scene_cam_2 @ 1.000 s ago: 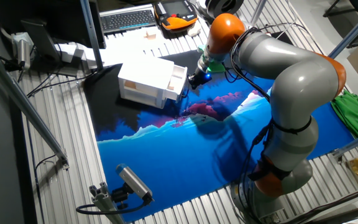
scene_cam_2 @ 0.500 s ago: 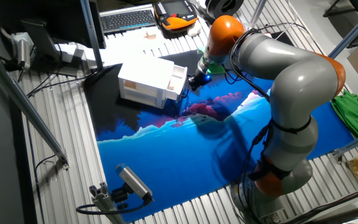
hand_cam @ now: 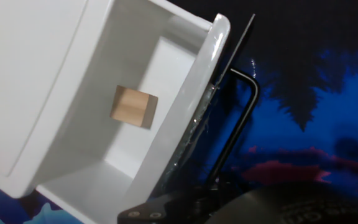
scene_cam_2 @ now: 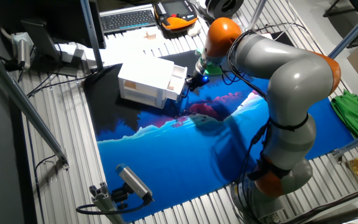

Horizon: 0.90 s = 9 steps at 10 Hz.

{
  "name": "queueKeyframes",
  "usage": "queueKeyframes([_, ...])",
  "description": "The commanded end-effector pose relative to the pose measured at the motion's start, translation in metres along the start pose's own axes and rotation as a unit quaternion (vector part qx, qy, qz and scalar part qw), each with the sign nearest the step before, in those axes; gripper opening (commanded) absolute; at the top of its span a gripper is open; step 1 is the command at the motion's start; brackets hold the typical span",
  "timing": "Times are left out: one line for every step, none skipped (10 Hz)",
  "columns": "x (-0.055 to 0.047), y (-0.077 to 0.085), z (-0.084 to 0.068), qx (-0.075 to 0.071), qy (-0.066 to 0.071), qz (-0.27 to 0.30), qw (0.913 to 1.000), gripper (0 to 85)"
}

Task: Use the gripper to push and close the drawer

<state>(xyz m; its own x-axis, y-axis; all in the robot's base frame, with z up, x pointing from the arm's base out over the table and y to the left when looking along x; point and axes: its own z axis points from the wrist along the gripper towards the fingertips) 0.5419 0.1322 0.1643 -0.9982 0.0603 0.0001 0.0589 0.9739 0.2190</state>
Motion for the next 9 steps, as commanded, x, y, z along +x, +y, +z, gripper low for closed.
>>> queueKeyframes([-0.001,0.0,-0.001,0.0,0.0,0.0,1.0,0.0])
queueKeyframes([-0.002,0.001,-0.001,0.0,0.0,0.0,1.0,0.0])
queueKeyframes([-0.003,0.002,-0.001,0.0,0.0,0.0,1.0,0.0])
queueKeyframes([-0.004,0.003,-0.001,0.0,0.0,0.0,1.0,0.0])
queueKeyframes([-0.005,0.003,-0.001,-0.001,0.0,0.001,1.0,0.0])
queueKeyframes([-0.006,0.004,-0.002,-0.002,0.002,0.003,1.0,0.0])
queueKeyframes([-0.008,0.006,-0.003,-0.004,0.003,0.005,1.0,0.0])
queueKeyframes([-0.01,0.007,-0.004,-0.003,0.003,0.005,1.0,0.0])
queueKeyframes([-0.011,0.009,-0.004,-0.003,0.003,0.006,1.0,0.0])
